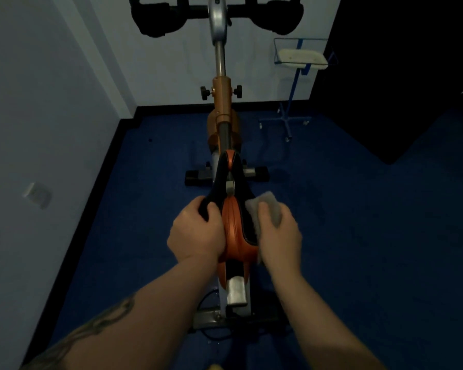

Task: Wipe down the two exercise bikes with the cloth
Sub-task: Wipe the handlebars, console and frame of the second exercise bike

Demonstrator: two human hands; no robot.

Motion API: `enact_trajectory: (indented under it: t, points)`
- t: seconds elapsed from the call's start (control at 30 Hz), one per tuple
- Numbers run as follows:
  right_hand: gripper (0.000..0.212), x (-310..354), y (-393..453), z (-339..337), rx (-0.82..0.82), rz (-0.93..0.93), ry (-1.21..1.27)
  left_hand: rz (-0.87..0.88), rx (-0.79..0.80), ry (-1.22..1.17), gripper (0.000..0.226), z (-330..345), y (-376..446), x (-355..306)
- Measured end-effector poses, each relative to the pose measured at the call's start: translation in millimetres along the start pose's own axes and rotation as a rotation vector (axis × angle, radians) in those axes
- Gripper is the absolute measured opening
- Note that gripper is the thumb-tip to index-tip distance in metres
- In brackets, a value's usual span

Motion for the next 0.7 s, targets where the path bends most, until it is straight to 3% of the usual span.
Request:
enact_trajectory:
  t: [0.1,0.27,0.5,0.63,0.7]
  points:
    - [0.057,13,-20,-2,-0.028,-0.176,-0.301,0.004,-0.006,-0.007,0.018,0,1,0]
    - [0.045,27,40,12,0.294,-0.015,-0.421,-0.011,0.016,0.015,0.019,0,1,1]
    - [0.022,-5,1,-7,0.091,-0.062,-0.173,-0.001,0.001,-0.004,0.019,1,0,1]
    - [0.047,22,48,18,0.297,-0.020,-0.491,0.001,0.034,0.024,0.020,2,1,0]
    - [0.059,33,63,29,0.323,0.011,-0.603,-0.002,0.023,0.008,0.019,1,0,1]
Point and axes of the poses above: each hand's wrist, its own y-axis towards the middle knuckle, its own z-axis out of the palm, x = y × z, the point moved 8 cm from there along y, towards the middle knuckle, and after that the axes turned 3 degrees about x, right-handed, at the moved point
